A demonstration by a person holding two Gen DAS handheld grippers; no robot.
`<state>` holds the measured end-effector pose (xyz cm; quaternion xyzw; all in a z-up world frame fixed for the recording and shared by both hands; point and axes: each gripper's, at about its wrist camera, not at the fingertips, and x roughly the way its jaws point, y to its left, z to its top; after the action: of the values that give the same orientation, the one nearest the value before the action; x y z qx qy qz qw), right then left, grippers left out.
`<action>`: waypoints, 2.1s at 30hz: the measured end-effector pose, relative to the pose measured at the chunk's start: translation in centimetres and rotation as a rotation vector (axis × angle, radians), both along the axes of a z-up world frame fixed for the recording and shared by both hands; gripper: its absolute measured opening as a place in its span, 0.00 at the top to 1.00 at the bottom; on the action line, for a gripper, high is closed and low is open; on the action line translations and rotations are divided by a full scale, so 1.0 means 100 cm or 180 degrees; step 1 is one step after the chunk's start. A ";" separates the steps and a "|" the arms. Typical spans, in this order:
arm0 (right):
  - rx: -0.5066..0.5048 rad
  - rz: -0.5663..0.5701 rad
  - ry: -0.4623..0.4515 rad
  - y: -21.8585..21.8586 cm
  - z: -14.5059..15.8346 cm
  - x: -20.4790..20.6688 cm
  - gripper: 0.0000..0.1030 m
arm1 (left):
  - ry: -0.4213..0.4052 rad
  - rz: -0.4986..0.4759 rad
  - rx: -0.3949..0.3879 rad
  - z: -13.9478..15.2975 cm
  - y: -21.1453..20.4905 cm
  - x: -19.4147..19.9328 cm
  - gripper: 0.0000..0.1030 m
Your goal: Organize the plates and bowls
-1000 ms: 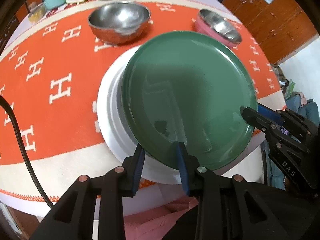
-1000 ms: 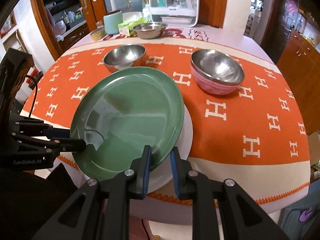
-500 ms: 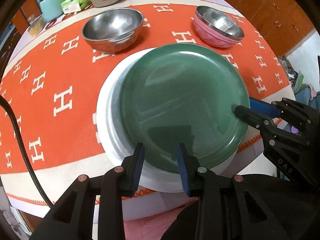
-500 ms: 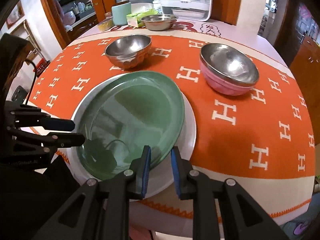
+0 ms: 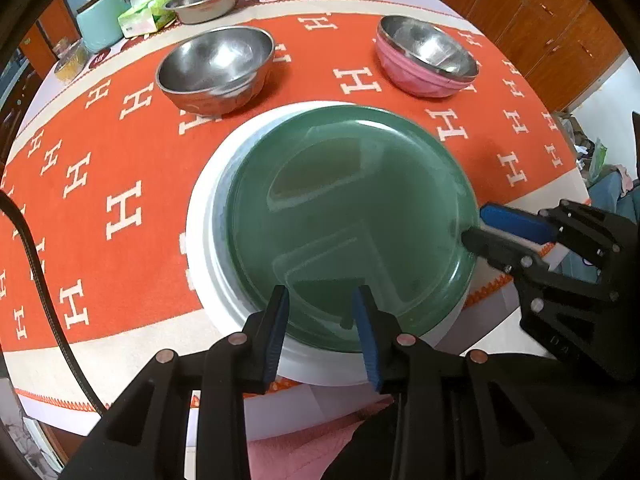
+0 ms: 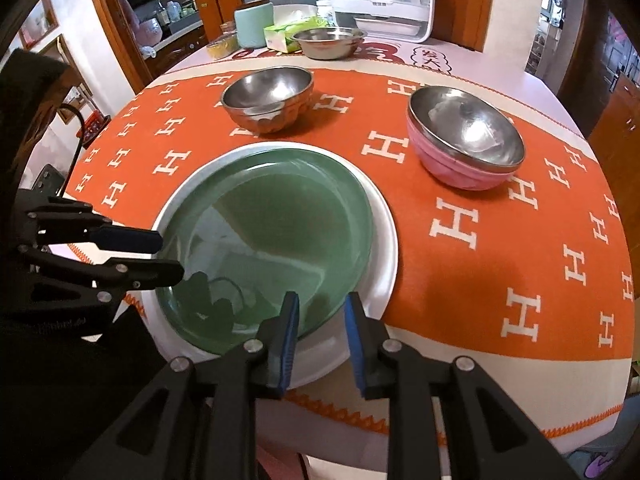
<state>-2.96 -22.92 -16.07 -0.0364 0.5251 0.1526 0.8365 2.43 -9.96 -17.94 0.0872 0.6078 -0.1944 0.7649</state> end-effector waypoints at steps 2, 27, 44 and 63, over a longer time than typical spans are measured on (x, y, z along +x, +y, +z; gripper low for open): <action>0.0004 -0.0004 0.0012 0.000 0.000 -0.002 0.74 | -0.0031 -0.0007 -0.0007 0.003 0.001 -0.002 0.68; -0.0177 -0.0455 -0.0109 0.030 0.043 -0.021 0.49 | -0.0494 -0.0111 -0.0238 0.067 0.044 0.014 0.36; -0.0037 -0.0947 -0.0246 0.072 0.080 -0.002 0.46 | -0.0593 -0.0367 -0.0389 0.095 0.090 0.038 0.30; 0.0404 -0.1397 -0.0118 0.037 0.120 0.080 0.46 | -0.0443 -0.0043 -0.0264 0.122 0.101 0.102 0.27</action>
<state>5.05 -19.17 -4.03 0.1286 0.4943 -0.0009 0.8597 12.59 0.12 -5.79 0.0729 0.5440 -0.2180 0.8070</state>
